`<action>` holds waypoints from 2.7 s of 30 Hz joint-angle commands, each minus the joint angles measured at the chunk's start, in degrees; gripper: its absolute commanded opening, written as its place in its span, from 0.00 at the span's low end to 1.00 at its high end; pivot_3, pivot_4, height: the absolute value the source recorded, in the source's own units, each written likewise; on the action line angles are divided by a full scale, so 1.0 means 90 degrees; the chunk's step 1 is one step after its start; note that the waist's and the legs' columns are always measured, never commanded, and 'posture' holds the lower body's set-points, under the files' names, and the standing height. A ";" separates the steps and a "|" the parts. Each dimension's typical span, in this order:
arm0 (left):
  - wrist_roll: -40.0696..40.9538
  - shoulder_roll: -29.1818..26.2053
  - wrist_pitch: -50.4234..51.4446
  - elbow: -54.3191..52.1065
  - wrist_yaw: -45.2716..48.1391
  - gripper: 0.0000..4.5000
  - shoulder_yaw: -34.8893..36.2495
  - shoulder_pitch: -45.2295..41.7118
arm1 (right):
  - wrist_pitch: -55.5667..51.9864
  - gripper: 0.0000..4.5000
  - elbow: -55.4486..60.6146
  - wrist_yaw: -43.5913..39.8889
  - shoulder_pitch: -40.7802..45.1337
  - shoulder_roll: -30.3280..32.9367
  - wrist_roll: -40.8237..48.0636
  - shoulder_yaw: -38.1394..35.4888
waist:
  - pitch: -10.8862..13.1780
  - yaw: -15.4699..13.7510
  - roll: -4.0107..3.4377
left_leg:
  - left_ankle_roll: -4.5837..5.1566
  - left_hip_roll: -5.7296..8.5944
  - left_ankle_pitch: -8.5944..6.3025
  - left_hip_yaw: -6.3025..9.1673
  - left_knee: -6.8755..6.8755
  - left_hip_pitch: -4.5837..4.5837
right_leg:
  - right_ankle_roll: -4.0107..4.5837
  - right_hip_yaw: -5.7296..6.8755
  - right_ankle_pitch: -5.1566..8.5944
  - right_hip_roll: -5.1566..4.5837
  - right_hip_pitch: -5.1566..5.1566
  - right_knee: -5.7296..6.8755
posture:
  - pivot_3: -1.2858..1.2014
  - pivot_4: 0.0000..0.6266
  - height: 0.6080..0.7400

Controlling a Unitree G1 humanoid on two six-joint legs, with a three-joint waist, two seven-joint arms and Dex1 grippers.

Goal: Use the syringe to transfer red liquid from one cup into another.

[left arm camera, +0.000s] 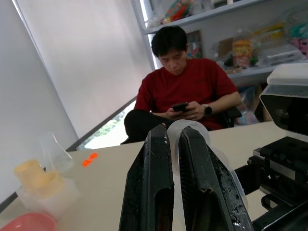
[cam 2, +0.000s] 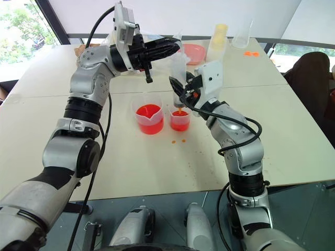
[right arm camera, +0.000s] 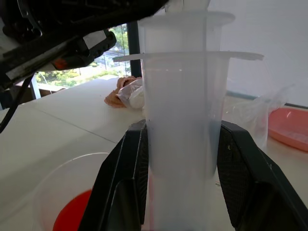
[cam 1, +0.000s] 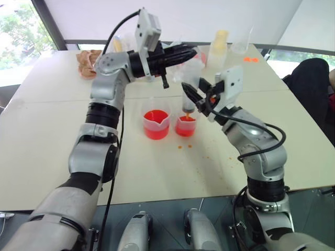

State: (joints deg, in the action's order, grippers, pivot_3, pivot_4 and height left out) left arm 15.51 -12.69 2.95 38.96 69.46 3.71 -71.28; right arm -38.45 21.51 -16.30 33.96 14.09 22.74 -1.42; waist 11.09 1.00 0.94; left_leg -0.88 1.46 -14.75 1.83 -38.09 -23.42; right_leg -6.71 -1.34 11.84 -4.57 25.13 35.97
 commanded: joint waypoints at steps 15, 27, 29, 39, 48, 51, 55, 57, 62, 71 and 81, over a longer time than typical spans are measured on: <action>0.0488 0.0165 0.1148 0.0140 -0.0045 0.63 0.0023 0.0064 | 0.0297 0.33 0.0751 0.0122 0.0841 0.0055 0.0238 -0.0471 | 0.0000 0.0000 0.0000 | 0.0000 0.0000 0.0000 0.0000 -0.0002 -0.0002 | 0.0000 0.0001 0.0000 -0.0001 0.0000 -0.0001 | 0.52 0.24 1.00; 0.1808 -0.1371 0.3841 -0.3135 0.0090 0.72 0.0136 0.1678 | -0.1005 0.33 -0.0051 0.1128 0.1572 0.0247 0.1614 -0.2353 | 0.0002 0.0151 -0.0006 | -0.0001 -0.0019 0.0000 0.0012 0.0003 0.0005 | 0.0002 -0.0006 -0.0001 0.0000 0.0004 0.0011 | 0.52 0.24 1.00; 0.1991 -0.1841 0.4218 -0.4099 0.0205 0.72 -0.0003 0.2303 | -0.1813 0.33 -0.0490 0.1189 0.1747 0.0767 0.2030 -0.2816 | 0.0002 0.0117 -0.0006 | -0.0001 -0.0026 0.0000 0.0015 0.0003 0.0003 | 0.0002 -0.0007 0.0000 -0.0006 0.0004 0.0010 | 0.52 0.24 1.00; 0.1211 -0.3164 0.3590 -0.6771 -0.0392 0.72 -0.0602 0.4893 | -0.5909 0.33 -0.2887 0.1070 0.1305 0.1932 0.2321 -0.3582 | 0.0000 -0.0002 -0.0009 | 0.0002 -0.0029 -0.0001 -0.0013 0.0014 0.0009 | 0.0032 -0.0014 0.0015 -0.0005 -0.0004 -0.0009 | 0.52 0.24 1.00; 0.2120 -0.2815 0.4282 -0.7227 -0.1376 0.72 -0.0043 0.5540 | -0.5788 0.33 -0.4143 0.0476 0.1270 0.2019 0.1902 -0.2873 | 0.0000 0.0013 -0.0009 | 0.0004 -0.0019 -0.0001 -0.0017 0.0007 0.0008 | 0.0009 -0.0012 0.0003 -0.0002 -0.0010 -0.0013 | 0.52 0.24 1.00; 0.2171 -0.2848 0.4249 -0.7271 -0.1480 0.72 -0.0085 0.5692 | -0.5581 0.33 -0.4462 0.0247 0.1351 0.2131 0.1683 -0.2494 | 0.0000 0.0013 -0.0009 | 0.0004 -0.0017 -0.0001 -0.0015 0.0007 0.0011 | 0.0009 -0.0009 0.0003 0.0004 -0.0017 -0.0024 | 0.52 0.24 1.00; 0.2206 -0.2840 0.4231 -0.7271 -0.1623 0.74 -0.0105 0.5733 | -0.5338 0.54 -0.4611 -0.0018 0.1306 0.2278 0.1439 -0.2012 | -0.0001 0.0007 -0.0008 | 0.0004 -0.0019 -0.0001 -0.0007 0.0007 0.0014 | 0.0009 0.0001 0.0003 0.0010 -0.0042 -0.0061 | 0.52 0.24 1.00; 0.2270 -0.2822 0.4284 -0.7284 -0.1722 0.74 -0.0069 0.5741 | -0.5286 0.76 -0.4544 -0.0173 0.1248 0.2350 0.1392 -0.1875 | -0.0001 -0.0001 -0.0008 | 0.0004 -0.0019 -0.0001 -0.0007 0.0007 0.0013 | 0.0009 0.0001 0.0003 0.0009 -0.0046 -0.0073 | 0.52 0.24 1.00; 0.2440 -0.2824 0.4341 -0.7231 -0.1899 0.74 0.0026 0.5733 | -0.5232 0.99 -0.4382 -0.0370 0.1193 0.2438 0.1312 -0.1816 | -0.0004 -0.0023 -0.0002 | 0.0005 -0.0018 -0.0002 -0.0006 0.0005 0.0020 | 0.0011 0.0001 0.0004 0.0005 -0.0063 -0.0087 | 0.52 0.24 1.00; 0.3205 -0.2662 0.4778 -0.6629 -0.2628 0.74 0.1176 0.5976 | -0.5182 0.99 -0.2527 -0.2142 0.0076 0.3423 0.2527 -0.2617 | 0.0000 -0.0023 -0.0008 | 0.0017 -0.0023 -0.0009 0.0001 0.0006 0.0016 | 0.0004 0.0007 0.0003 -0.0001 -0.0061 -0.0089 | 0.52 0.24 1.00; 0.2949 -0.3183 0.4545 -0.6793 -0.2891 0.74 0.2162 0.7796 | -0.2787 0.99 -0.0021 -0.3565 -0.3143 0.3588 0.2650 -0.4377 | -0.0008 -0.0056 0.0000 | 0.0025 -0.0037 -0.0016 -0.0008 0.0009 0.0021 | 0.0029 0.0006 0.0018 0.0002 -0.0062 -0.0096 | 0.52 0.24 1.00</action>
State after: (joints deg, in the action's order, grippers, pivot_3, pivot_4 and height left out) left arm 41.76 -41.01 45.39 -20.67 44.11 20.14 -1.40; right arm -69.26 17.41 -45.90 8.34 46.29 48.36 -40.05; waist 11.02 0.49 0.94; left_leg -0.67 1.13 -14.89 1.78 -38.01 -23.21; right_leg -6.48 -1.27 12.02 -4.57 24.54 35.10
